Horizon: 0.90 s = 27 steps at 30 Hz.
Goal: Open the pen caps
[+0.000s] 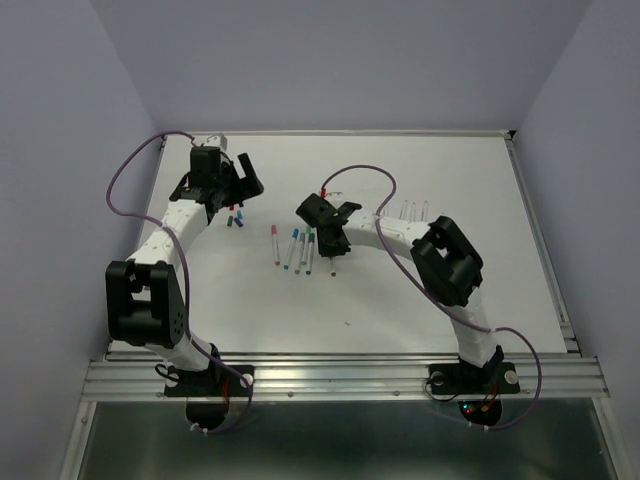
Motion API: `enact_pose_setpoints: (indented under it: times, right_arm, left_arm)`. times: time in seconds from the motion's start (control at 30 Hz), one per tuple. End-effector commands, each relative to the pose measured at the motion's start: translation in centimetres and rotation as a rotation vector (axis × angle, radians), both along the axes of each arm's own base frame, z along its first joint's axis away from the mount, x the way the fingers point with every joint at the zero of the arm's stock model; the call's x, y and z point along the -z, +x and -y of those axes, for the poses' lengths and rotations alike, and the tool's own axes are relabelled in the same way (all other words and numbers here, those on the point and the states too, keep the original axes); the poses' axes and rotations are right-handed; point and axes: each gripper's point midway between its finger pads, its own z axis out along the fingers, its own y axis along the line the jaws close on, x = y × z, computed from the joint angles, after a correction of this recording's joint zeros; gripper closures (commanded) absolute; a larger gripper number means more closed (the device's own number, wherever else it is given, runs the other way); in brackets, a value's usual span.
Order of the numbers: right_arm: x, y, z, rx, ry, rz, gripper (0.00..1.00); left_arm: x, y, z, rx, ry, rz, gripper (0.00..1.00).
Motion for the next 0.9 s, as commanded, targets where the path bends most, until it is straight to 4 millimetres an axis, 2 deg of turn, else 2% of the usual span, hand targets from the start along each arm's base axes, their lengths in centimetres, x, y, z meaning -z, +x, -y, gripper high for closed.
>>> enact_pose_setpoints:
  times: [0.0, 0.1, 0.13, 0.17, 0.2, 0.23, 0.3, 0.33, 0.37, 0.4, 0.43, 0.53, 0.67, 0.7, 0.87]
  right_arm:
    - [-0.2, -2.2, 0.9, -0.184, -0.075, -0.005, 0.99]
    - [-3.4, -1.1, -0.6, -0.273, 0.022, 0.110, 0.99]
    - [-7.1, 0.3, -1.9, -0.323, 0.110, 0.227, 0.99]
    - [-8.6, 0.8, -2.2, -0.336, 0.156, 0.269, 0.99]
    - [-8.8, -0.1, -2.6, -0.390, 0.218, 0.258, 0.99]
    - [-11.9, 0.5, -3.2, -0.413, 0.291, 0.345, 0.99]
    - [-12.9, -0.3, -3.5, -0.474, 0.369, 0.355, 0.99]
    - [-14.2, 0.4, -3.5, -0.477, 0.403, 0.404, 0.99]
    - [-14.8, 0.2, -3.5, -0.502, 0.438, 0.411, 0.99]
    - [-16.4, -0.4, -3.7, -0.528, 0.476, 0.436, 0.99]
    - [-16.8, -0.9, -4.0, -0.548, 0.515, 0.449, 0.99]
    - [-19.3, -0.6, -3.3, -0.549, 0.578, 0.505, 0.99]
    - [-21.3, -0.8, -3.1, -0.559, 0.623, 0.550, 0.99]
    - [-22.4, -0.9, -3.3, -0.571, 0.648, 0.577, 0.99]
    - [-24.1, -0.6, -3.1, -0.563, 0.683, 0.628, 0.99]
  left_arm:
    - [-1.9, 0.2, 0.7, 0.054, -0.028, 0.070, 0.01]
    - [-3.2, -0.2, 2.3, 0.140, -0.083, 0.124, 0.01]
    - [-4.0, -1.0, 3.5, 0.208, -0.129, 0.145, 0.01]
    - [-4.5, -1.4, 4.1, 0.242, -0.151, 0.158, 0.01]
    - [-6.1, -1.9, 5.6, 0.330, -0.201, 0.213, 0.01]
    - [-6.9, -2.8, 6.1, 0.366, -0.225, 0.242, 0.01]
    - [-8.9, -4.0, 7.7, 0.466, -0.291, 0.308, 0.01]
    - [-9.6, -4.9, 8.2, 0.494, -0.309, 0.333, 0.01]
    - [-10.0, -5.4, 8.7, 0.516, -0.322, 0.347, 0.01]
    - [-10.7, -5.7, 9.0, 0.531, -0.331, 0.368, 0.01]
    - [-11.5, -6.0, 9.4, 0.539, -0.338, 0.394, 0.01]
    - [-12.8, -7.1, 11.5, 0.608, -0.349, 0.419, 0.01]
    - [-13.5, -7.6, 13.0, 0.648, -0.359, 0.432, 0.01]
    - [-13.9, -7.9, 13.6, 0.669, -0.362, 0.440, 0.01]
    - [-13.8, -7.9, 15.0, 0.698, -0.377, 0.435, 0.01]
